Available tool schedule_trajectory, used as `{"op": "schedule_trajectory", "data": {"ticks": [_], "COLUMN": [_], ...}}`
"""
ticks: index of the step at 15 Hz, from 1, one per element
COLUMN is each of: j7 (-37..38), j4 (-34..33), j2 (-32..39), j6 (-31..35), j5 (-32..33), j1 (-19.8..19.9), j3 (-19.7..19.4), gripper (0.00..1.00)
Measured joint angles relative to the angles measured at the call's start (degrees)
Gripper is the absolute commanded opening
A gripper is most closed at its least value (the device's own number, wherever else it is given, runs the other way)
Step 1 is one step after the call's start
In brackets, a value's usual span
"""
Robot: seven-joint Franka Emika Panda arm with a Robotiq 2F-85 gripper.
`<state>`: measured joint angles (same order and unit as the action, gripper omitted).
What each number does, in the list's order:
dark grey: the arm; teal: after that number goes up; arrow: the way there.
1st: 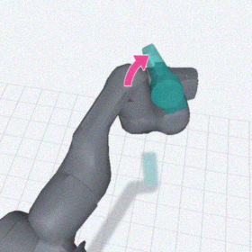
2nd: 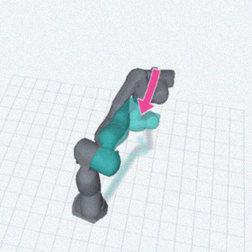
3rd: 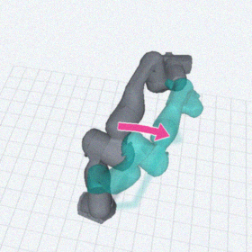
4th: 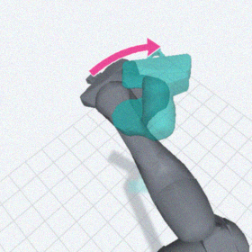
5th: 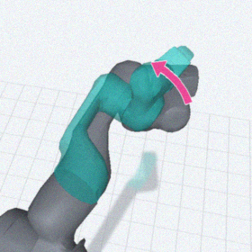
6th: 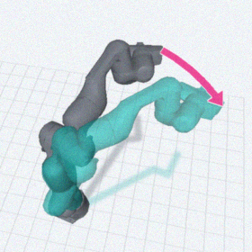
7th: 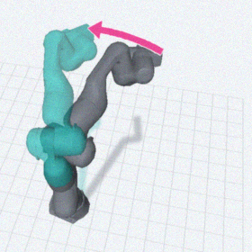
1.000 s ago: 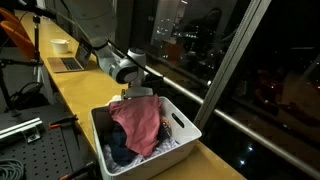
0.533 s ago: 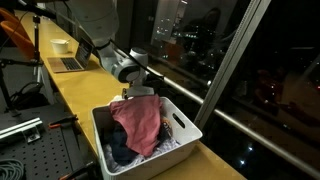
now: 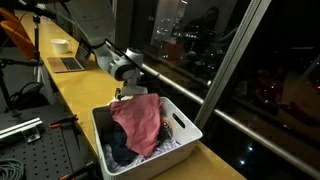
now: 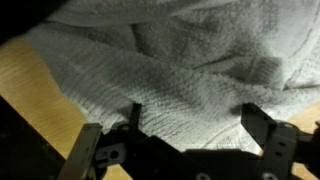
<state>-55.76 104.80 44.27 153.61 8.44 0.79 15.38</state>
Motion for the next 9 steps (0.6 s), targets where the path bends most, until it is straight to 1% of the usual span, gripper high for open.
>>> {"op": "schedule_trajectory", "data": {"ticks": [1,2,3,4,5,9], "j7": [0.0,0.0,0.0,0.0,0.1,1.1], "j4": [0.0,0.0,0.0,-0.1,-0.2,-0.3], "j2": [0.2,0.5,0.7,0.8,0.9,0.4], "j6": [-0.3,-0.6,-0.6,-0.7,-0.7,-0.7], "j5": [0.0,0.0,0.0,0.0,0.0,0.0], "j1": [-0.1,-0.1,-0.1,-0.2,-0.3,-0.6], "j3": [-0.3,-0.5,-0.6,-0.7,-0.7,-0.7], "gripper": [1.0,0.91,0.74,0.68,0.58,0.3]}}
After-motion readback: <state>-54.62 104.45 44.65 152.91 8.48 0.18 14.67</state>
